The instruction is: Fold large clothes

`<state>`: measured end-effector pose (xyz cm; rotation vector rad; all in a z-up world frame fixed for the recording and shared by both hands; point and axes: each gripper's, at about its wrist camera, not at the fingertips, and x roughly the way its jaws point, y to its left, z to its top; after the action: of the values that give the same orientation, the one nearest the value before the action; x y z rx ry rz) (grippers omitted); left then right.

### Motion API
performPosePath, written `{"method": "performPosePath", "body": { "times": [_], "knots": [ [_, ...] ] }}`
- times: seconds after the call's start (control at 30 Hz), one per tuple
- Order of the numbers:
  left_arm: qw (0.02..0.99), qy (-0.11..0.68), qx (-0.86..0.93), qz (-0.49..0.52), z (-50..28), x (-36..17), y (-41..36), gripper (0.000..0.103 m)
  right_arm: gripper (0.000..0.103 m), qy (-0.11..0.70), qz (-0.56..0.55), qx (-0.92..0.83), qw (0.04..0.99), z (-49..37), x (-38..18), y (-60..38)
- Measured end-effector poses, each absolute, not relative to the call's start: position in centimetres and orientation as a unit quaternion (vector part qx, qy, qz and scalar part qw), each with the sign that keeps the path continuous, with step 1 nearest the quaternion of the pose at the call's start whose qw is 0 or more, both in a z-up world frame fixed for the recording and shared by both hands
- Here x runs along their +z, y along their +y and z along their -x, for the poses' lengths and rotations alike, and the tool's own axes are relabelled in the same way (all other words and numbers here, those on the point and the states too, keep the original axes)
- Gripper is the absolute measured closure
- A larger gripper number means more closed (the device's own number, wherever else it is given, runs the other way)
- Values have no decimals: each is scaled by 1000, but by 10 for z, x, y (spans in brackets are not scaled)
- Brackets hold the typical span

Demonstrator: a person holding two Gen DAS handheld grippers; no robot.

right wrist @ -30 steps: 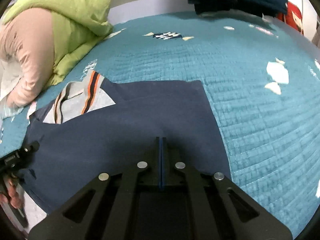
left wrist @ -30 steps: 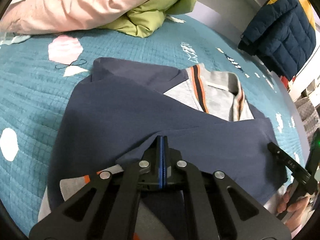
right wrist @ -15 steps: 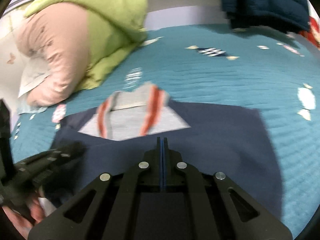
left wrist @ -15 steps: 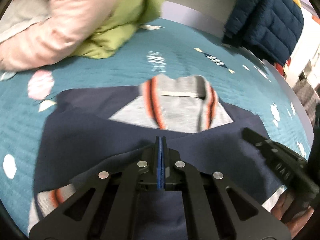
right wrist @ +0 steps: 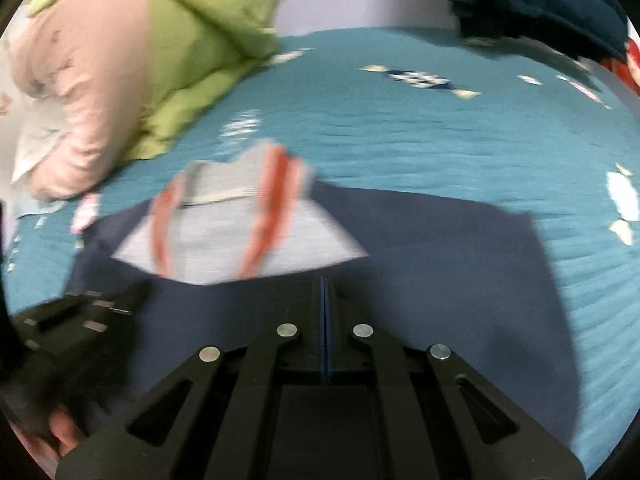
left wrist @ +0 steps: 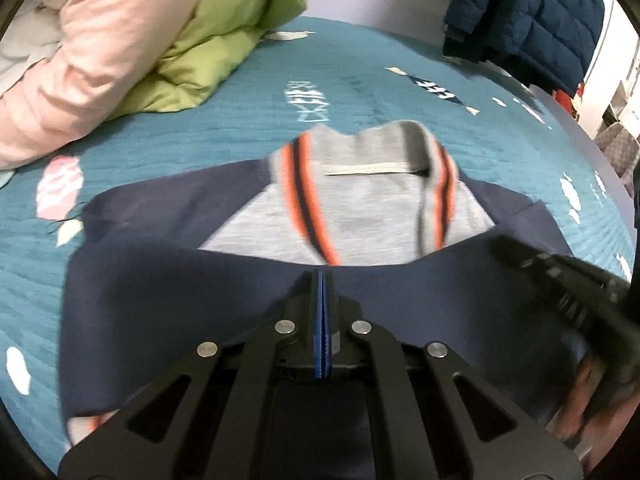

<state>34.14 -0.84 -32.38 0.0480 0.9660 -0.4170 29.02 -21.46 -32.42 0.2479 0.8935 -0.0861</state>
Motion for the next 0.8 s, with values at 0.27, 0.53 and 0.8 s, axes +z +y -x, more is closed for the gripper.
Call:
{"method": "performPosePath", "body": {
  "times": [0.27,0.53,0.8],
  "knots": [
    [863,483,-145,10,-364,-331,45,101,103,442,-147,-86,881,-280,-336,-275],
    [866,480,-139,-12,-361,-323,41,100,103,452,-142,-89,876,-280,-327,-270],
    [878,450,-161,24,-357,-272,57,32,37,421,-151,-69,892,-274,-274,-265]
  ]
}}
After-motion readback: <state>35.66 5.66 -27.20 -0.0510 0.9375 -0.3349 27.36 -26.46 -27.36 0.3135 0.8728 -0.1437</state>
